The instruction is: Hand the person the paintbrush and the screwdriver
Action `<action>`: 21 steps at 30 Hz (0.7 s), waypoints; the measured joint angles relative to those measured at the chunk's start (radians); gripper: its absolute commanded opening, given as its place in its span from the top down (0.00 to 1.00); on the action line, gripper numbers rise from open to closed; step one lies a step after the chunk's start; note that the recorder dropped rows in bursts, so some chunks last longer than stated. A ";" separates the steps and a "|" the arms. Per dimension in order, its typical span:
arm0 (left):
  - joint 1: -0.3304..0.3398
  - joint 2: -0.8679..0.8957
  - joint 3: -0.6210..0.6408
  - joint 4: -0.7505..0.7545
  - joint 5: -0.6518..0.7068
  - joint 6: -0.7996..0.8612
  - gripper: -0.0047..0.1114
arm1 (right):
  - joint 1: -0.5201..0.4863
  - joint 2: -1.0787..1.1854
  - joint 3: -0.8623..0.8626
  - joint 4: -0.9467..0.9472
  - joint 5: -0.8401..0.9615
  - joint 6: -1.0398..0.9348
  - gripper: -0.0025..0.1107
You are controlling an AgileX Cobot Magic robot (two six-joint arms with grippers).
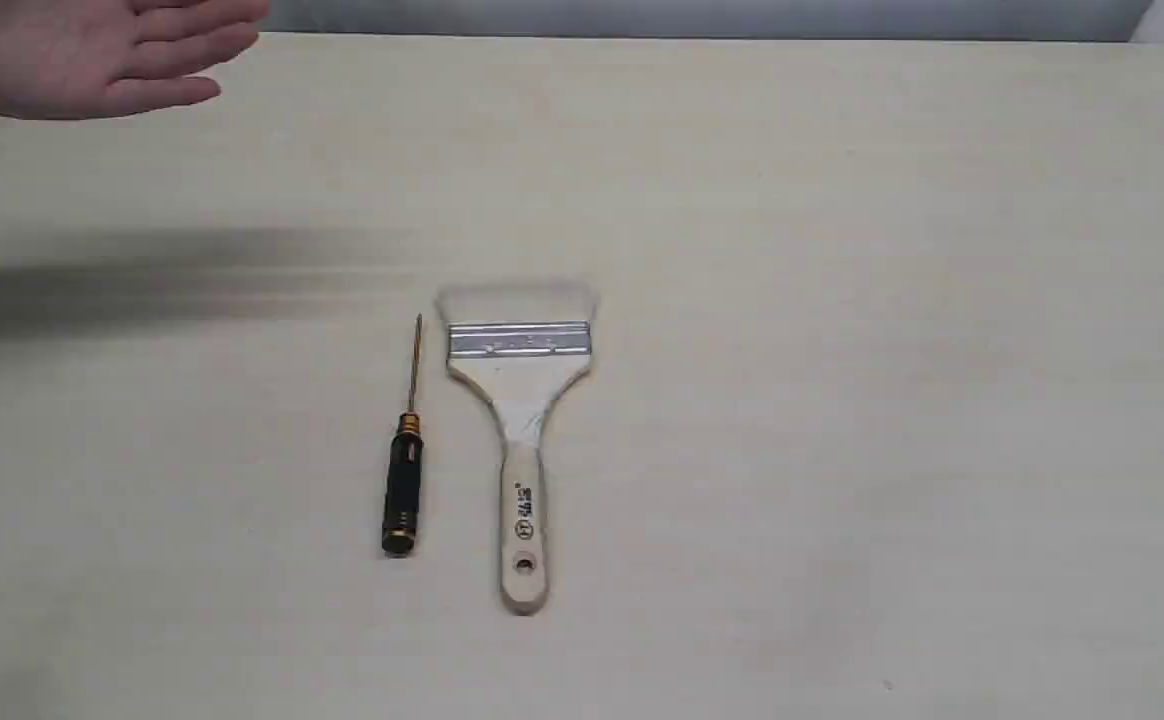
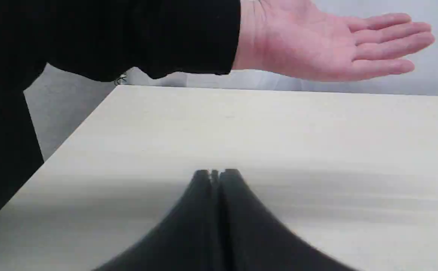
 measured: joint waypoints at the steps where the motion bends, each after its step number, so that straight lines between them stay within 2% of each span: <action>1: 0.000 0.000 0.000 0.000 0.000 0.000 0.96 | 0.000 0.000 0.000 0.000 0.000 0.000 0.89; 21: 0.000 0.000 0.000 0.000 0.000 0.000 0.96 | 0.000 0.000 0.000 0.000 -0.024 0.000 0.89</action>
